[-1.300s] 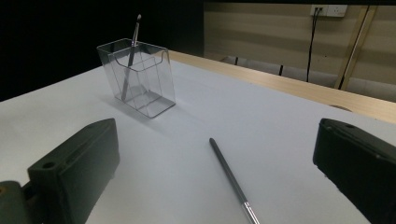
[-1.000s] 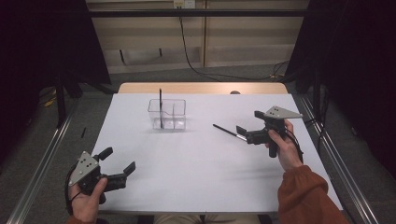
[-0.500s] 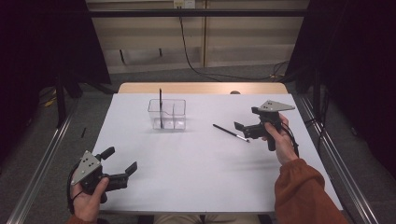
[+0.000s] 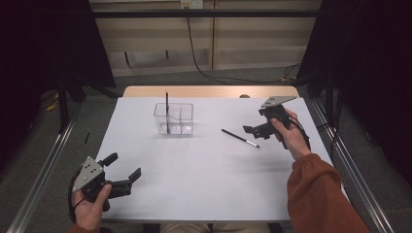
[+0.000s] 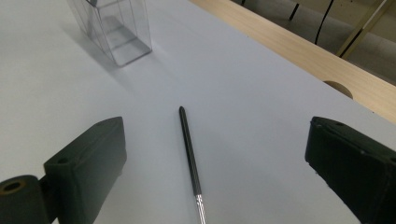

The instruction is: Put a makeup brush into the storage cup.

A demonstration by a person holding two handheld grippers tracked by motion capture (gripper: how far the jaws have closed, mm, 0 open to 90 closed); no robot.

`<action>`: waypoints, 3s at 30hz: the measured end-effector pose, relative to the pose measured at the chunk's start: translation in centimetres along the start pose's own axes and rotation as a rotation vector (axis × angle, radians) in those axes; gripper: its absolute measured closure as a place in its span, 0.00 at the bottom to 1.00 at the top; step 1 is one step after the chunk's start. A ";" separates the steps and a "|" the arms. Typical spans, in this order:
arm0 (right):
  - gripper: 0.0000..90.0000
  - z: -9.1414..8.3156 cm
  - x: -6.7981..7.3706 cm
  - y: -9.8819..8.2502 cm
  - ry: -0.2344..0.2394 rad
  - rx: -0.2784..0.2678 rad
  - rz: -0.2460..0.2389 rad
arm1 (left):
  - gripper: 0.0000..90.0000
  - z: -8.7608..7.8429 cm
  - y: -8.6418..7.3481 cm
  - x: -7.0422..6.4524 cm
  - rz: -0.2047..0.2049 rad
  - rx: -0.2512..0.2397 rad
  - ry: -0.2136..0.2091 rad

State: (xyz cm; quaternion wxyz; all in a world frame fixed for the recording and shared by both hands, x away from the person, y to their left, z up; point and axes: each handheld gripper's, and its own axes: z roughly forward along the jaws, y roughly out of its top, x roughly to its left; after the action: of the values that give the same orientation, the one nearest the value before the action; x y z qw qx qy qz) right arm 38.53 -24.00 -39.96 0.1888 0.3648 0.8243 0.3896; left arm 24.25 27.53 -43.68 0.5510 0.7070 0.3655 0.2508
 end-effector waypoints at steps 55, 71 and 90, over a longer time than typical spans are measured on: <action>0.60 7.4 -0.2 0.6 0.157 0.749 -0.188 | 0.03 0.3 -0.1 -0.1 0.045 0.018 -0.036; 0.79 8.3 0.1 0.1 0.177 0.784 -0.186 | 0.03 0.3 -0.1 -0.1 0.057 0.023 -0.039; 0.94 8.4 -0.2 0.2 0.172 0.796 -0.140 | 0.03 0.2 -0.2 -0.2 0.052 0.028 -0.039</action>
State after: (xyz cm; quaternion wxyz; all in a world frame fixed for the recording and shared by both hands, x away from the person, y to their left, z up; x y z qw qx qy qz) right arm 43.73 -19.79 -45.06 -0.0104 0.3184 0.9463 0.0557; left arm 24.30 27.28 -43.91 0.5416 0.7286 0.3395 0.2460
